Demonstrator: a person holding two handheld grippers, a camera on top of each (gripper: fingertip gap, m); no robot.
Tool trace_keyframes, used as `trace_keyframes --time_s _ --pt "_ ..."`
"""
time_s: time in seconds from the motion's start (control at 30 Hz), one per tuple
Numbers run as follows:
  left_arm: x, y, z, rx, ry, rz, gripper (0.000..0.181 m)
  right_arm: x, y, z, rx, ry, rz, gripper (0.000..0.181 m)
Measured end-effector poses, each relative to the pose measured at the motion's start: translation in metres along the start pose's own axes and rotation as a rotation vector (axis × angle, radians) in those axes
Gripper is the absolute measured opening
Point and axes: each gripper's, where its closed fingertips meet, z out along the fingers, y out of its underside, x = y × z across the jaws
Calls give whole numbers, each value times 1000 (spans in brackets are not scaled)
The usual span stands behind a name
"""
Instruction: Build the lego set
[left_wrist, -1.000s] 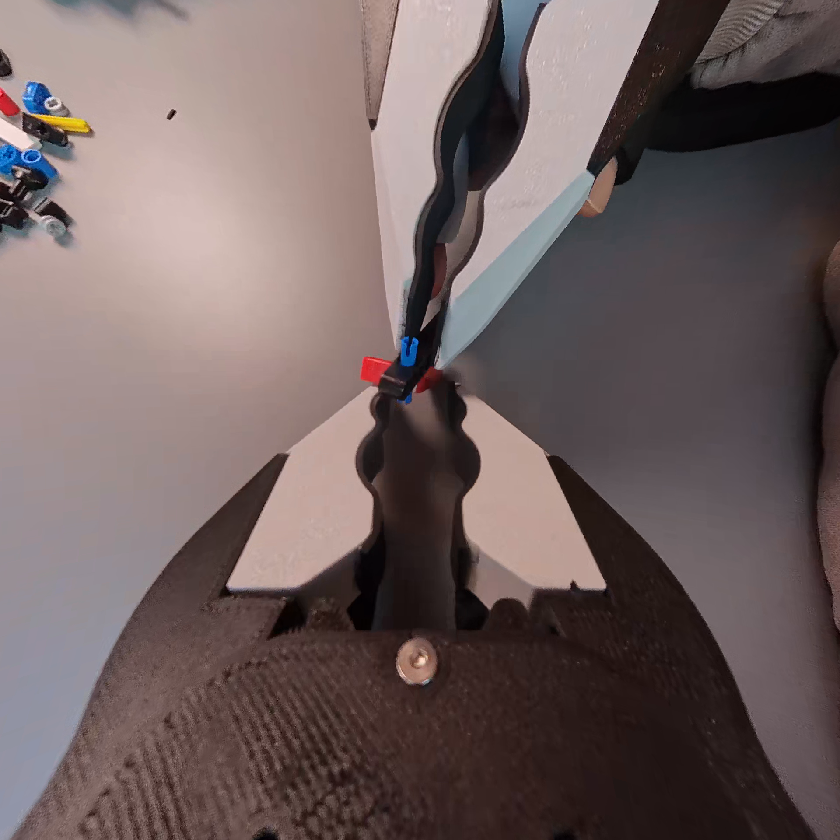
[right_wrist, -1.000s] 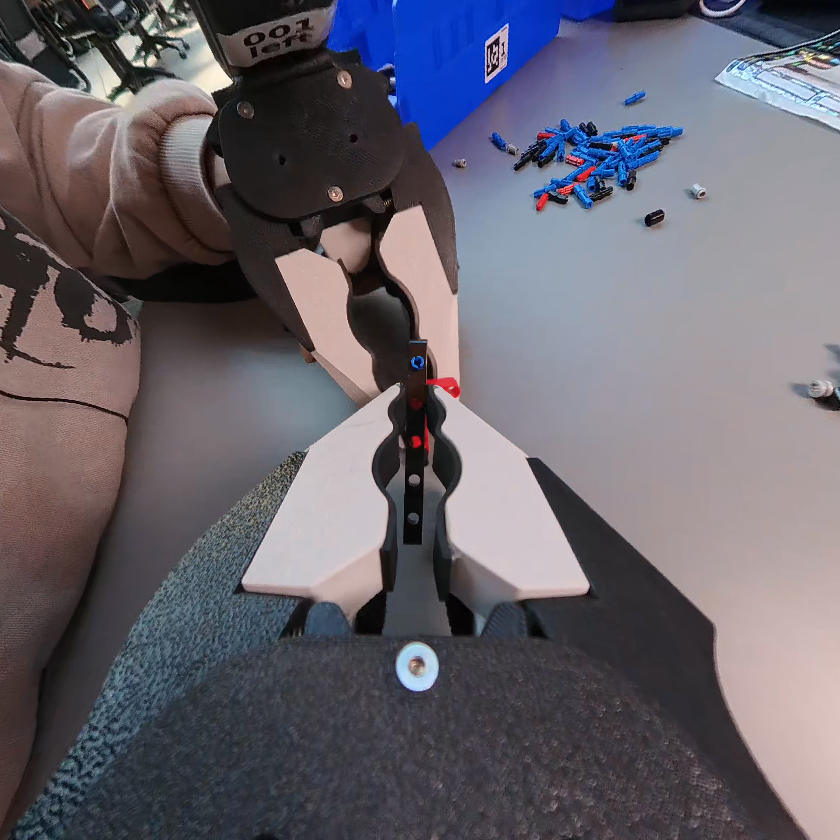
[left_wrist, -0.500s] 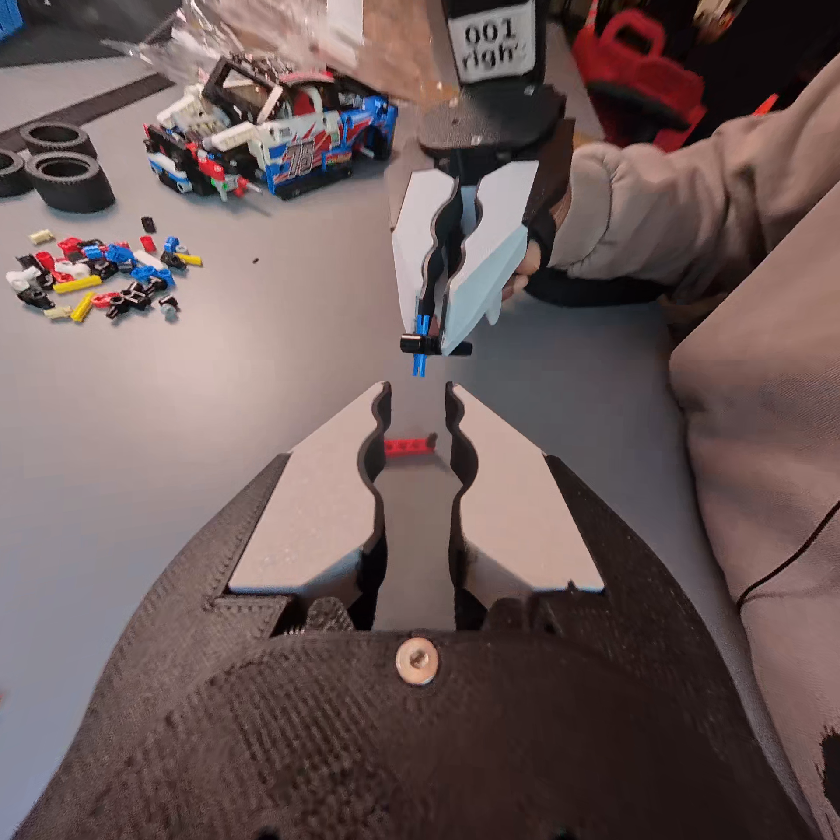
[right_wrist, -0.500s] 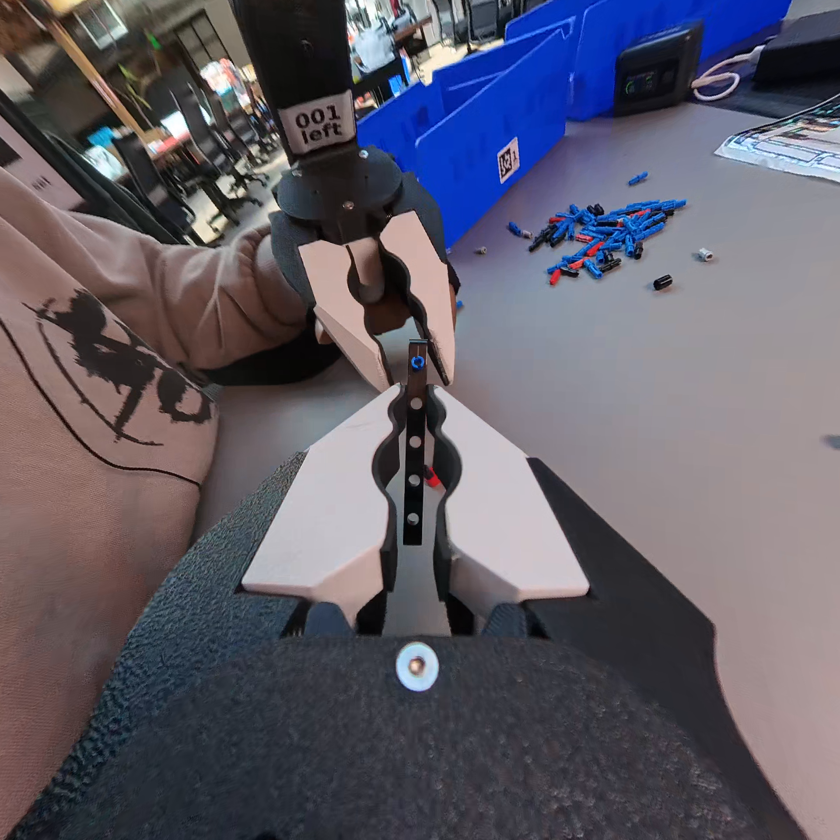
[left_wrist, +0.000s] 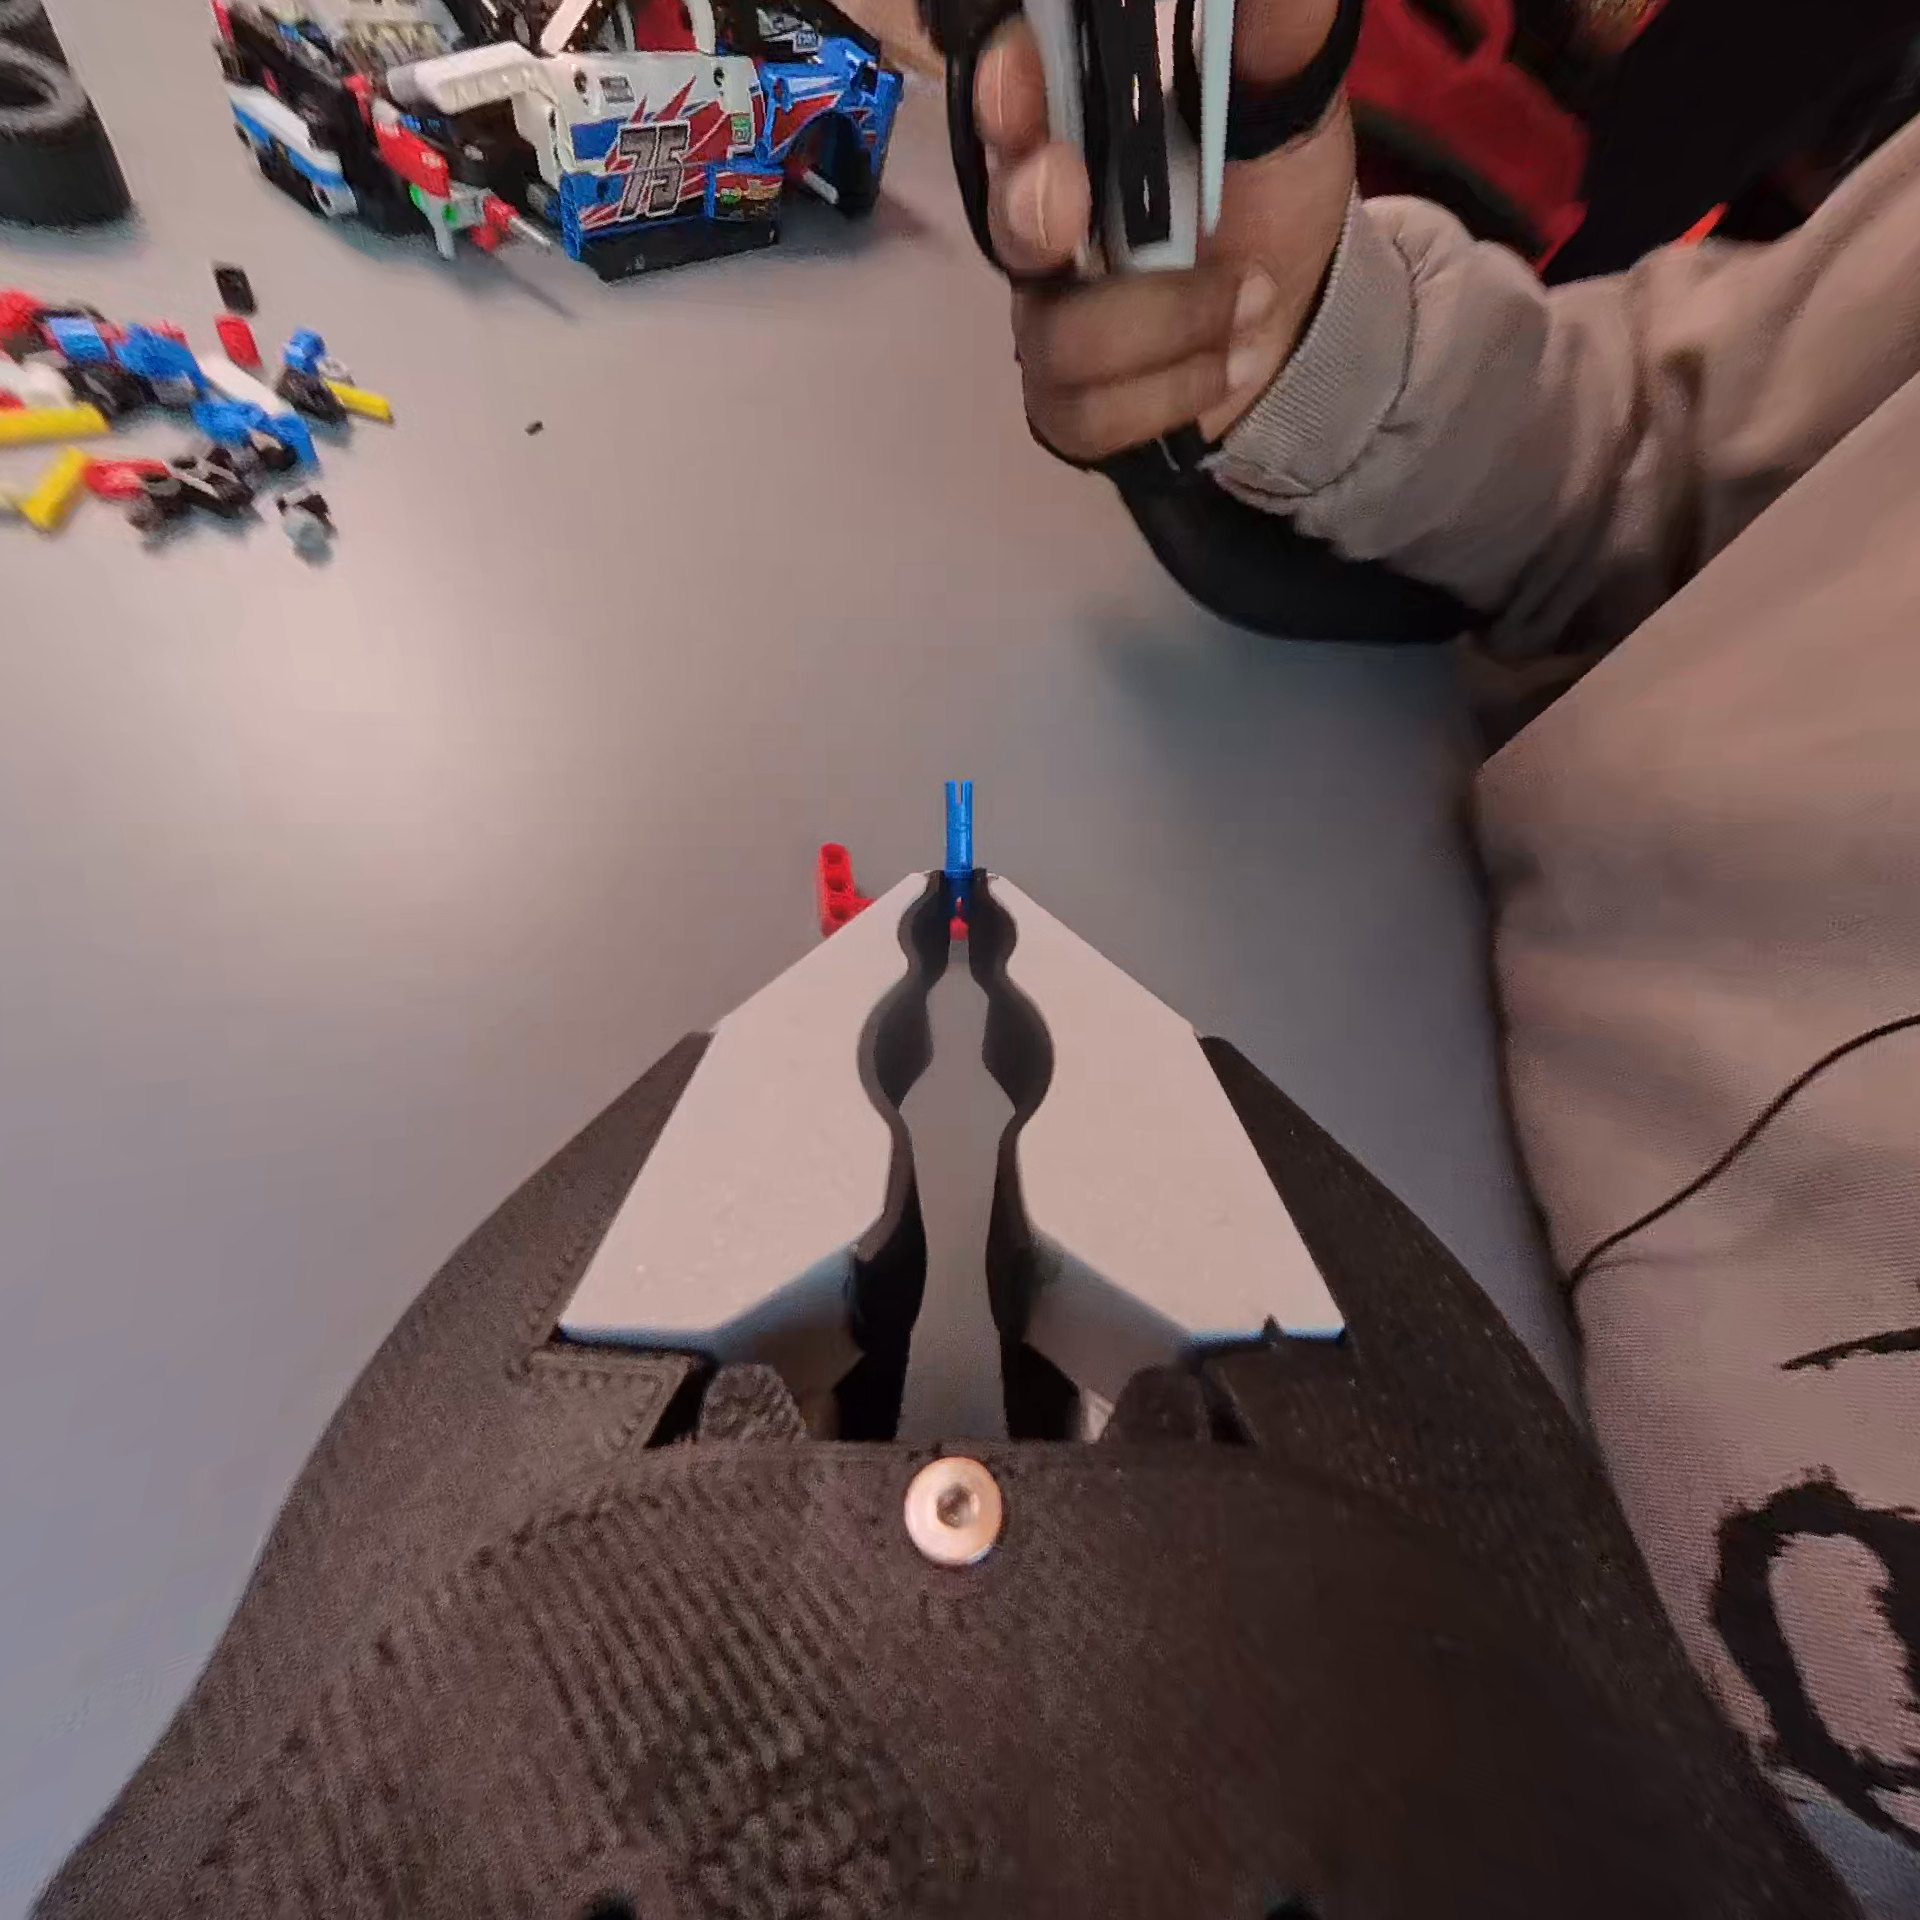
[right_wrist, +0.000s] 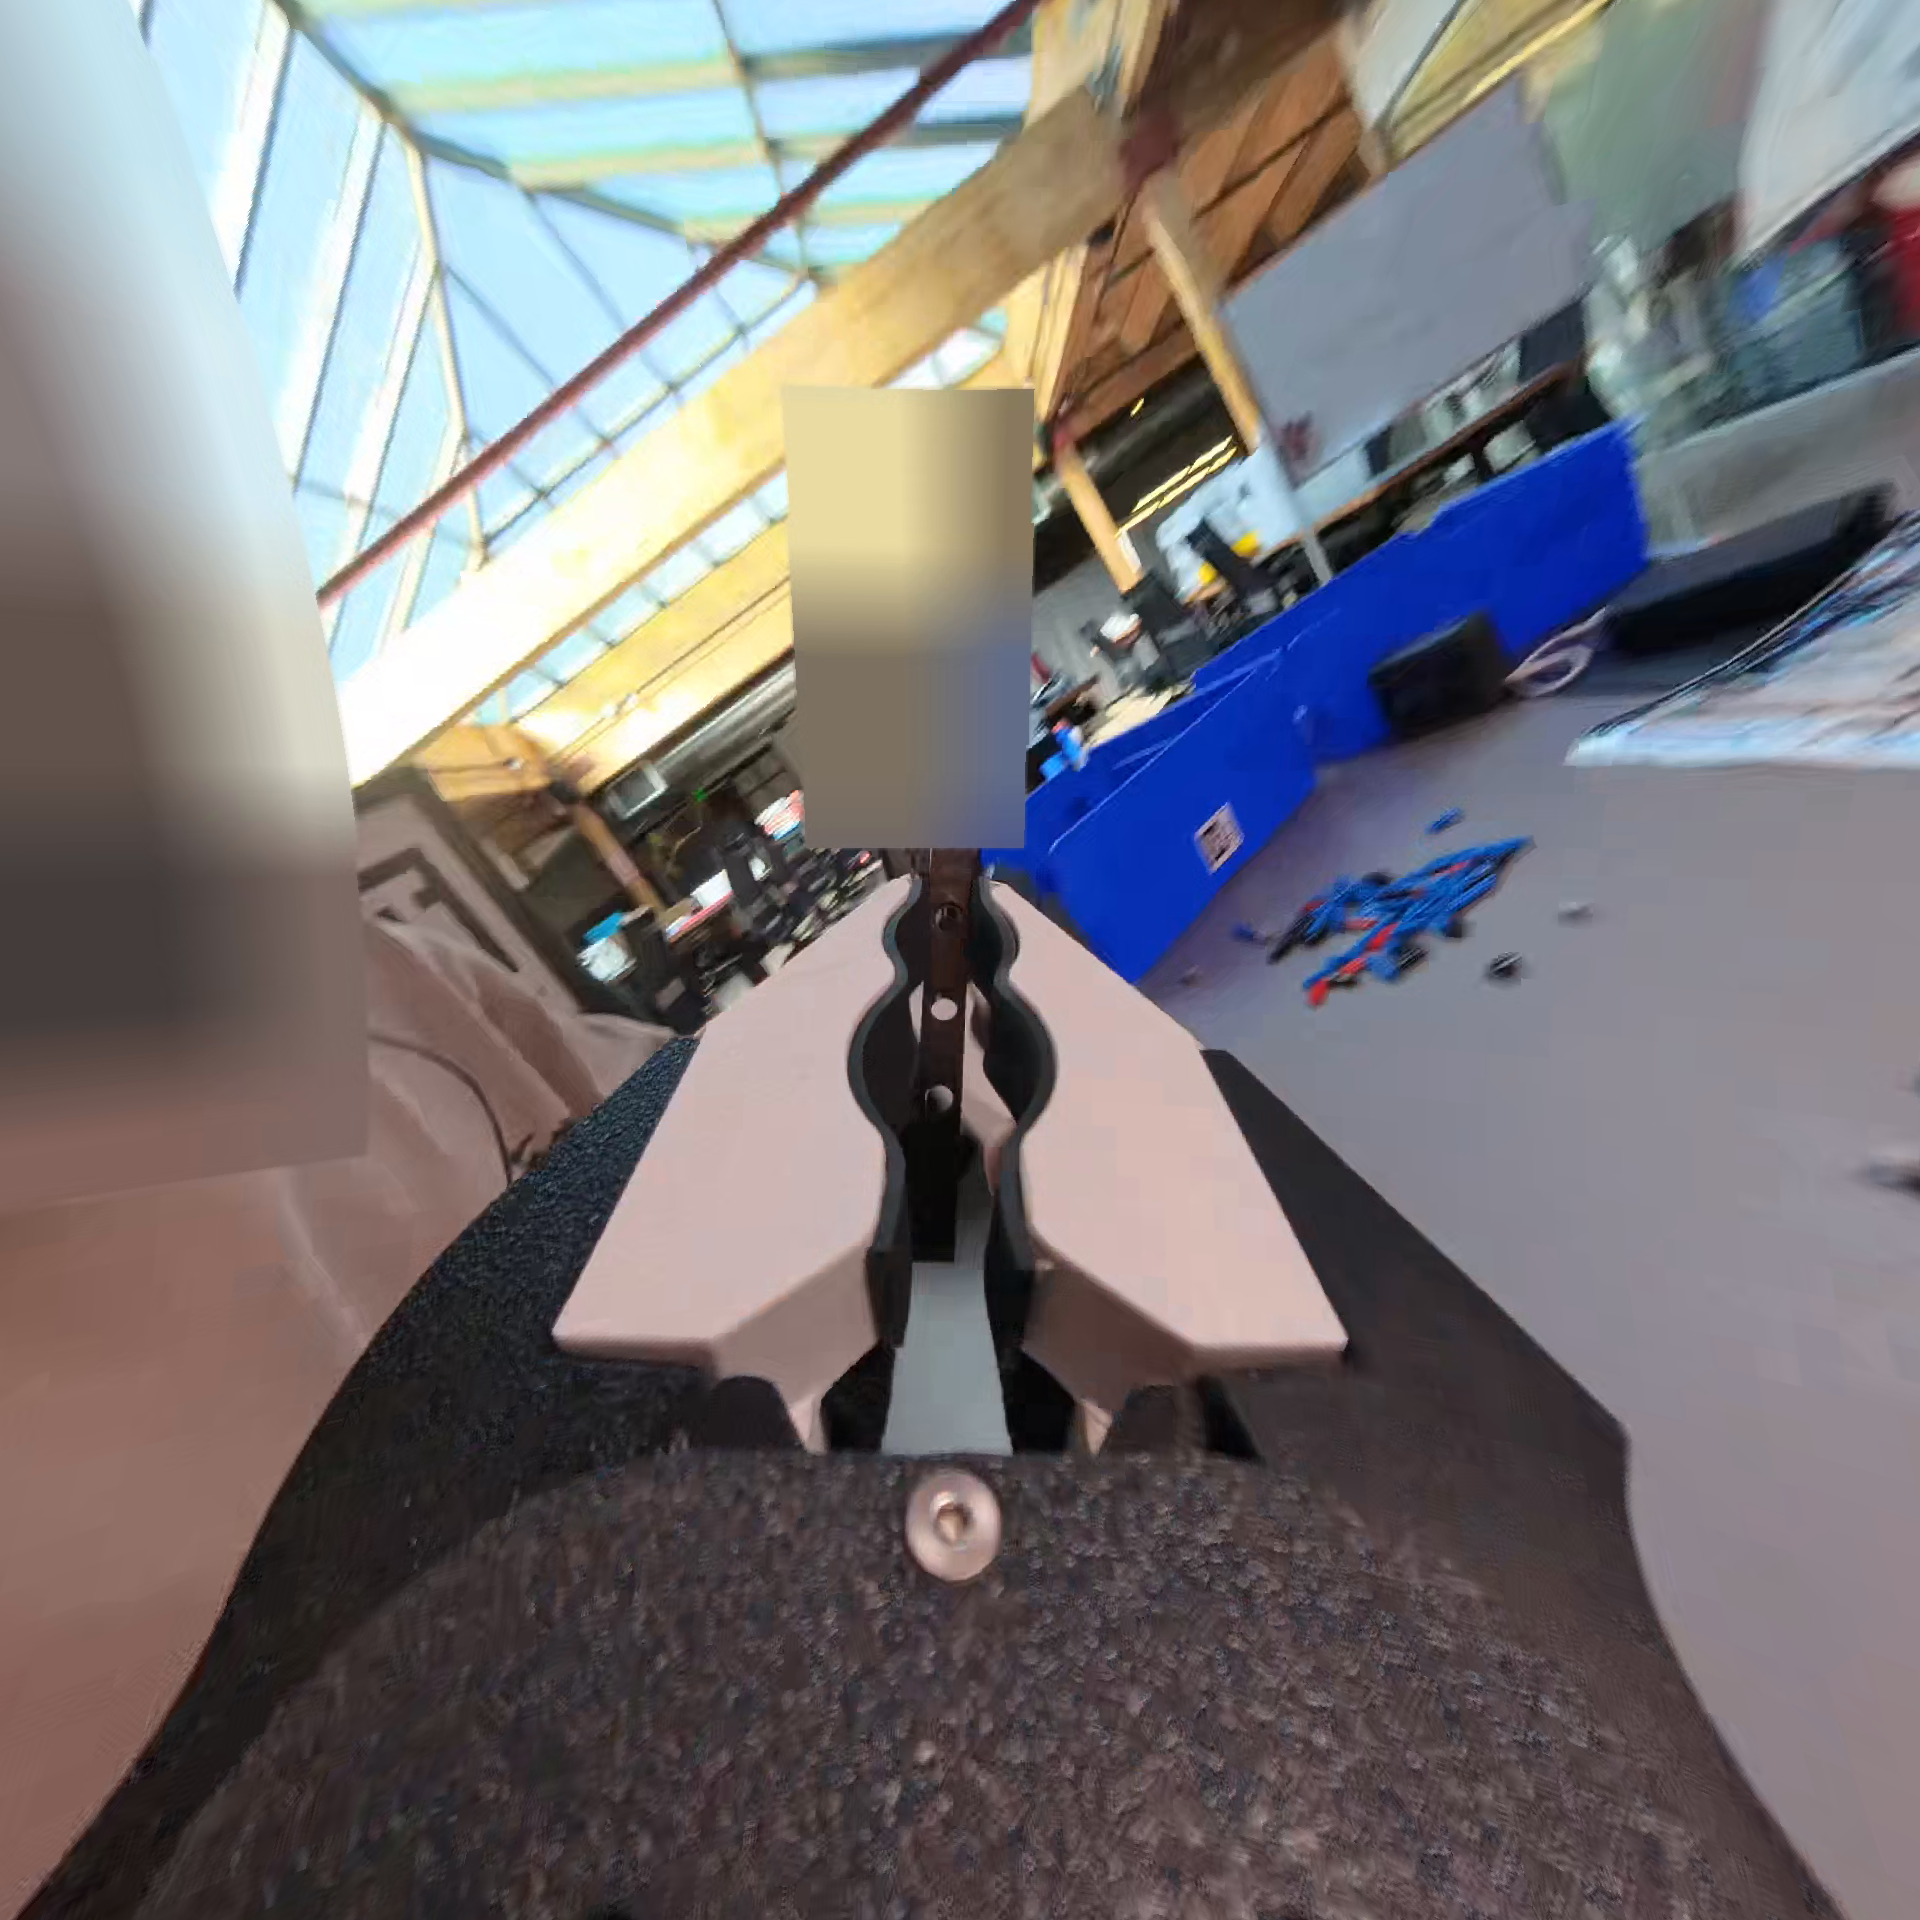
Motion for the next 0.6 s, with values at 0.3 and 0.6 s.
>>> trace_keyframes --time_s 0.3,0.6 --pt "-7 -10 13 39 -5 7 3 89 98 -65 -873 599 -435 6" --pt "2 -6 19 64 -4 35 3 96 96 -64 -938 650 -581 26"
